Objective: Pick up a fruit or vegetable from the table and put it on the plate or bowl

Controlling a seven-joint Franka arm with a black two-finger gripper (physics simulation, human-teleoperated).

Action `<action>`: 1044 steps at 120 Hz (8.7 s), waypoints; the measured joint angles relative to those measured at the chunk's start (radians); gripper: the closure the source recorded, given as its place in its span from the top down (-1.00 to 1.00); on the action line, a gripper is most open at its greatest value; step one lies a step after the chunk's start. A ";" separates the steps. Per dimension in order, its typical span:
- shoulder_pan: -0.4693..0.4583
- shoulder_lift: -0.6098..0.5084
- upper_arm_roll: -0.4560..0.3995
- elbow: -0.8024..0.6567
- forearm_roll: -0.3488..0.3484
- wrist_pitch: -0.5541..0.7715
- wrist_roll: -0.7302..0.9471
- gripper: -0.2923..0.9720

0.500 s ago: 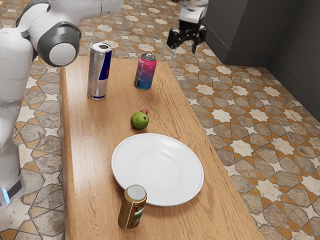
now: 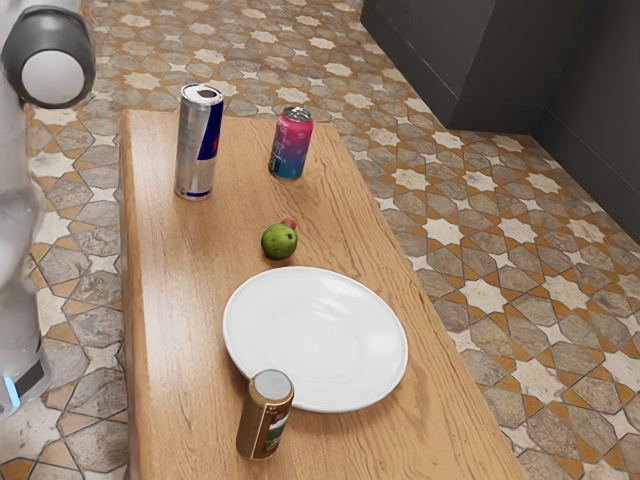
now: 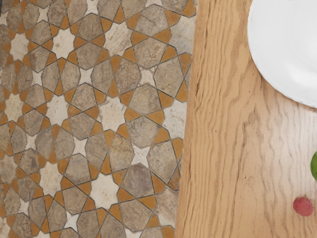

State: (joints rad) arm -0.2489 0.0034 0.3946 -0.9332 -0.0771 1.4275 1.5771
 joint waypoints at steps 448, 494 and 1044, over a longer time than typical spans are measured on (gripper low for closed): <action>-0.089 -0.373 -0.107 -1.225 0.138 0.446 -0.122 -0.30; -0.391 -0.436 -0.296 -1.216 0.135 0.339 -0.237 -0.18; -0.545 -0.141 0.145 -1.096 0.082 0.458 -0.162 0.04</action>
State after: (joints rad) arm -0.7942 -0.1379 0.5395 -2.0287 0.0047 1.8852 1.4149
